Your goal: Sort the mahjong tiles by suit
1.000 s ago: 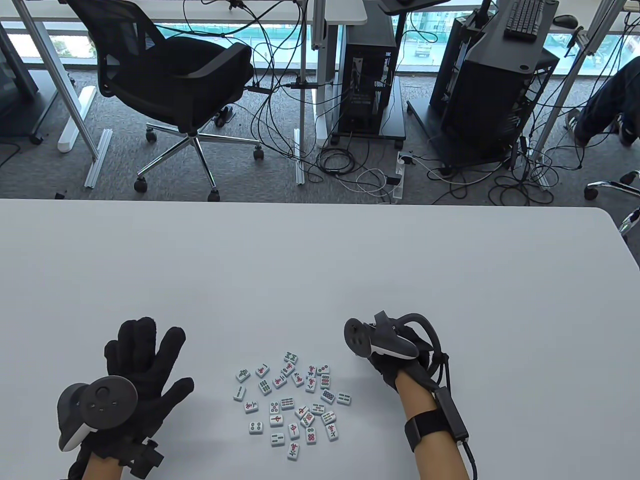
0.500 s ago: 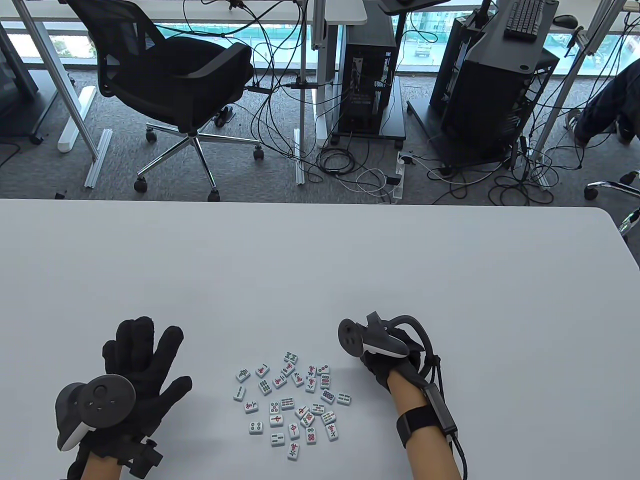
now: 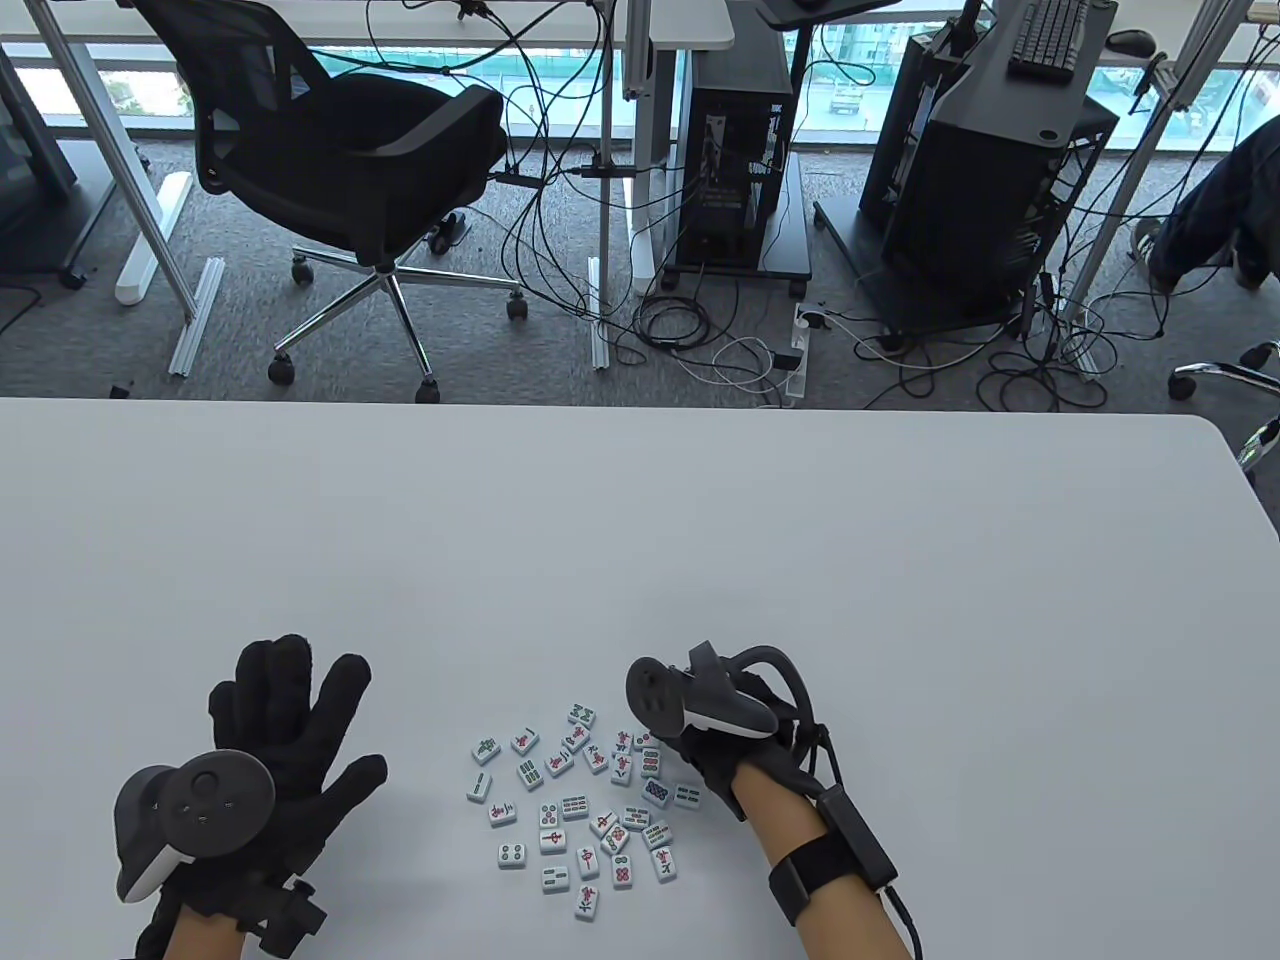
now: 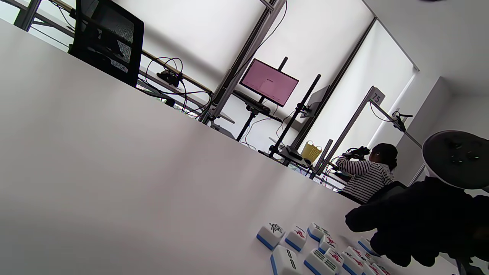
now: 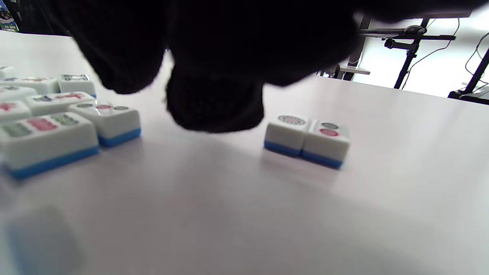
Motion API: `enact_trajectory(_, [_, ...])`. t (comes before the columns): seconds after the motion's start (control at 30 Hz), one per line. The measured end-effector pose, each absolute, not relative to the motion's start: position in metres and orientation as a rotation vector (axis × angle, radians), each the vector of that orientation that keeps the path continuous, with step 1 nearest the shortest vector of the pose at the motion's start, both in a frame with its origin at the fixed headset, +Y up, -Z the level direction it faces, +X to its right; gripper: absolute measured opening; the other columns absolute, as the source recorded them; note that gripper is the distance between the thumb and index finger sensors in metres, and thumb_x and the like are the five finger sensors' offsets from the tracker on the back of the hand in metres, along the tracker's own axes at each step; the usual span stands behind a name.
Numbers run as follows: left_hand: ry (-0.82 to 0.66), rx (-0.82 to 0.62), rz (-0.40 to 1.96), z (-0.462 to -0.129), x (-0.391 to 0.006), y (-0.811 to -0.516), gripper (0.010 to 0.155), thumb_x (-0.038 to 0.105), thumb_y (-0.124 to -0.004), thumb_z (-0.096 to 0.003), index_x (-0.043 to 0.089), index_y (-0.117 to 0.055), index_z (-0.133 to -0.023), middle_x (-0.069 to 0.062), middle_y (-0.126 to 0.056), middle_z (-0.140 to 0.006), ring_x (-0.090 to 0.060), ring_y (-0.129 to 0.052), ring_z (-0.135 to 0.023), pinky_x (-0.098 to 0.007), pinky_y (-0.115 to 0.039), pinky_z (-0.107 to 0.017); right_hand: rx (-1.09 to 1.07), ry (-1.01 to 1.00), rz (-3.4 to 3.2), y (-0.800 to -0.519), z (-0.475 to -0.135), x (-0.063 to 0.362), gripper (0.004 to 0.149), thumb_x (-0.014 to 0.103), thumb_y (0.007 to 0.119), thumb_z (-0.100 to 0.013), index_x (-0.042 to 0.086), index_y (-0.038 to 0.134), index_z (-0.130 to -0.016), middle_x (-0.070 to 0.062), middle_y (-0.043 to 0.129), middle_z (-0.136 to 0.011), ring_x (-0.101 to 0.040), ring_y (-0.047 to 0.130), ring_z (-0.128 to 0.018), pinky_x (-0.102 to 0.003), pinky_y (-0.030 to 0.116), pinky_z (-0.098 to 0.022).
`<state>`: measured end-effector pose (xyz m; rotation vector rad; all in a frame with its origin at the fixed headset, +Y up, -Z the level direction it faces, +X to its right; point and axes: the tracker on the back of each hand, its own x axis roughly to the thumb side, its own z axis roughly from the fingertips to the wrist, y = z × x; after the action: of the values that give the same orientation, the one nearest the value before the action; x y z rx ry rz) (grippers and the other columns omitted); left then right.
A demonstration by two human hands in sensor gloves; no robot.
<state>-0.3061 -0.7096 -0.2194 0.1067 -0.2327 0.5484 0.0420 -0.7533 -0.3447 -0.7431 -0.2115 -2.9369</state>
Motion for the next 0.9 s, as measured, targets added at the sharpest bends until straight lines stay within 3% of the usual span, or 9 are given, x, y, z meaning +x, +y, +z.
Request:
enact_trajectory(0.27, [-0.236, 0.113, 0.559, -0.219, -0.306, -0.709, 0.080, 0.077, -0.054, -0.0452, 0.046, -0.019, -0.111, 0.019, 0.016, -0.110, -0.014, 0.023, -0.105, -0.054, 0.010, -0.071, -0.585, -0.134, -2.841, -0.757, -0.351, 0.039, 0.054, 0.038, 0.081, -0.039, 0.009, 0.079, -0.085, -0.001, 0.100, -0.034, -0.011, 0.089, -0.006, -0.027, 0.081, -0.003])
enact_trajectory(0.4, [-0.239, 0.109, 0.554, -0.219, -0.305, -0.710, 0.080, 0.077, -0.054, -0.0453, 0.046, -0.020, -0.111, 0.019, 0.016, -0.110, -0.014, 0.023, -0.105, -0.054, 0.010, -0.071, -0.635, -0.154, -2.888, -0.752, -0.349, 0.043, 0.053, 0.039, 0.082, -0.039, 0.008, 0.082, -0.081, 0.000, 0.100, -0.032, -0.010, 0.088, -0.004, -0.026, 0.080, -0.002])
enact_trajectory(0.53, [-0.240, 0.103, 0.544, -0.219, -0.304, -0.711, 0.080, 0.077, -0.054, -0.0451, 0.047, -0.020, -0.111, 0.019, 0.016, -0.110, -0.014, 0.023, -0.105, -0.054, 0.010, -0.071, -0.624, -0.170, -2.829, -0.755, -0.345, 0.036, 0.050, 0.040, 0.083, -0.038, 0.008, 0.087, -0.075, 0.001, 0.100, -0.030, -0.010, 0.088, -0.003, -0.026, 0.080, -0.001])
enact_trajectory(0.7, [-0.238, 0.107, 0.548, -0.219, -0.305, -0.710, 0.080, 0.077, -0.054, -0.0452, 0.046, -0.020, -0.111, 0.019, 0.016, -0.110, -0.014, 0.023, -0.105, -0.054, 0.010, -0.071, -0.541, -0.170, -2.831, -0.763, -0.350, 0.035, 0.044, 0.043, 0.078, -0.041, 0.005, 0.092, -0.059, 0.002, 0.099, -0.023, -0.009, 0.086, 0.002, -0.025, 0.079, 0.003])
enact_trajectory(0.8, [-0.237, 0.111, 0.554, -0.219, -0.305, -0.710, 0.080, 0.077, -0.054, -0.0452, 0.047, -0.020, -0.111, 0.019, 0.016, -0.110, -0.014, 0.023, -0.105, -0.054, 0.010, -0.071, -0.527, -0.199, -2.865, -0.757, -0.351, 0.040, 0.045, 0.043, 0.077, -0.042, 0.005, 0.092, -0.061, 0.001, 0.100, -0.024, -0.010, 0.087, 0.001, -0.026, 0.079, 0.002])
enact_trajectory(0.9, [-0.237, 0.114, 0.557, -0.219, -0.306, -0.710, 0.080, 0.077, -0.054, -0.0452, 0.046, -0.020, -0.111, 0.019, 0.016, -0.110, -0.014, 0.023, -0.105, -0.054, 0.010, -0.071, -0.606, -0.178, -2.900, -0.747, -0.351, 0.044, 0.044, 0.038, 0.081, -0.040, 0.008, 0.090, -0.071, -0.001, 0.100, -0.030, -0.011, 0.088, -0.003, -0.027, 0.080, -0.001])
